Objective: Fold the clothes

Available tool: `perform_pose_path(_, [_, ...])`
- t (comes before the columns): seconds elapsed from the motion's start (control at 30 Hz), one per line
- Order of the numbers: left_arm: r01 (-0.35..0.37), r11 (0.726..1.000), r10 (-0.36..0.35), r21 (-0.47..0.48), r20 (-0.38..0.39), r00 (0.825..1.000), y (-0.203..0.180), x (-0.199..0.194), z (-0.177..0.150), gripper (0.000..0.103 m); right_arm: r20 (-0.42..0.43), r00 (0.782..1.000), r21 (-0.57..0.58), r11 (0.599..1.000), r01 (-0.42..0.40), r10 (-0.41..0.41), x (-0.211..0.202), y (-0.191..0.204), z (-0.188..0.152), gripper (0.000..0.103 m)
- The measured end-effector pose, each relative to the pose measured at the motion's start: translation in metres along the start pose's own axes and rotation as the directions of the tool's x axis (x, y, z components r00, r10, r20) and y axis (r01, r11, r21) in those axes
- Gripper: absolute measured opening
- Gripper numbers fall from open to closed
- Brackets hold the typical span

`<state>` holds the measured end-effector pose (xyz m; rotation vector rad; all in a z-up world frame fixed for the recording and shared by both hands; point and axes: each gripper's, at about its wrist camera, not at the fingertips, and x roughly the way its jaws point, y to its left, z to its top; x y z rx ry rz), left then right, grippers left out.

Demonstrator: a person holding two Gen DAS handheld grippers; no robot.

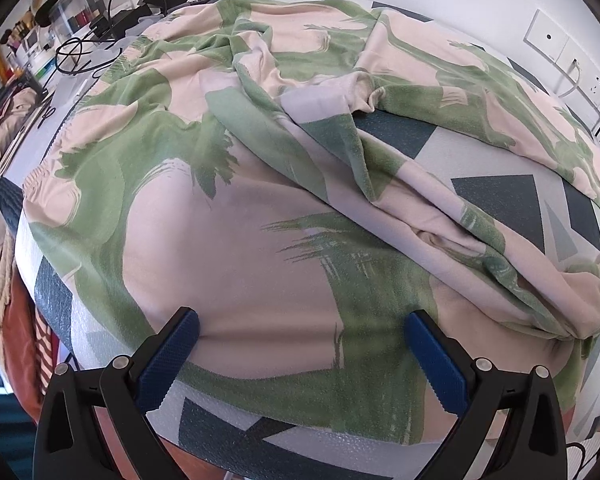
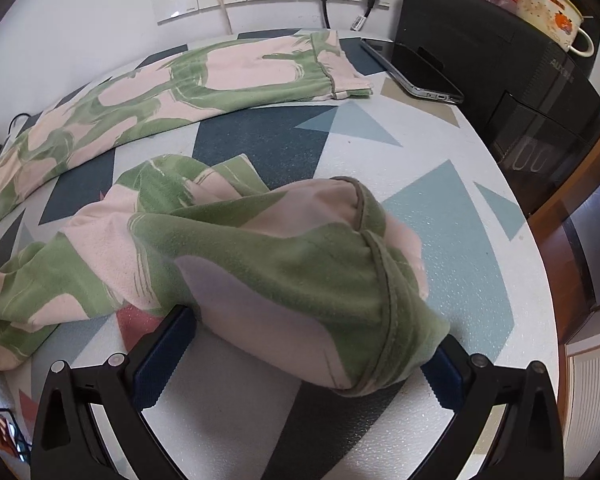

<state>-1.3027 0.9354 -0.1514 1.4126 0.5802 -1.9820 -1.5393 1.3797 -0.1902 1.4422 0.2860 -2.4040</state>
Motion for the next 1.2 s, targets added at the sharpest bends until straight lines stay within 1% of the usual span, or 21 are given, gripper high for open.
perform_pose_path(0.37, [-0.012,0.999,0.012,-0.039,0.002,1.000,0.009,-0.003,-0.004,0.103,0.046,0.999,0.050,0.998,0.024,-0.026,-0.001,0.000,-0.005,0.103])
perform_pose_path(0.6, [-0.015,0.999,0.013,-0.052,-0.035,0.999,0.016,-0.003,-0.002,0.103,0.043,0.998,0.074,0.997,0.035,-0.038,0.001,0.001,-0.002,0.103])
perform_pose_path(0.7, [-0.015,0.999,0.013,-0.049,-0.024,1.000,0.019,-0.004,-0.004,0.103,0.048,0.998,0.086,0.995,0.042,-0.046,0.001,0.001,-0.001,0.103])
perform_pose_path(0.87, [-0.015,0.999,0.016,-0.047,0.019,1.000,0.024,-0.007,-0.011,0.103,0.061,0.997,0.076,0.996,0.045,-0.050,0.000,0.001,-0.003,0.103])
perform_pose_path(1.07, [-0.011,0.999,0.012,-0.033,0.049,0.999,0.030,-0.010,-0.017,0.103,0.007,0.999,0.067,0.997,0.032,-0.033,0.004,-0.002,0.002,0.103])
perform_pose_path(1.2, [-0.012,0.999,0.014,-0.037,0.068,0.998,0.035,-0.010,-0.020,0.103,0.007,1.000,0.064,0.998,0.030,-0.031,0.005,-0.003,0.001,0.103])
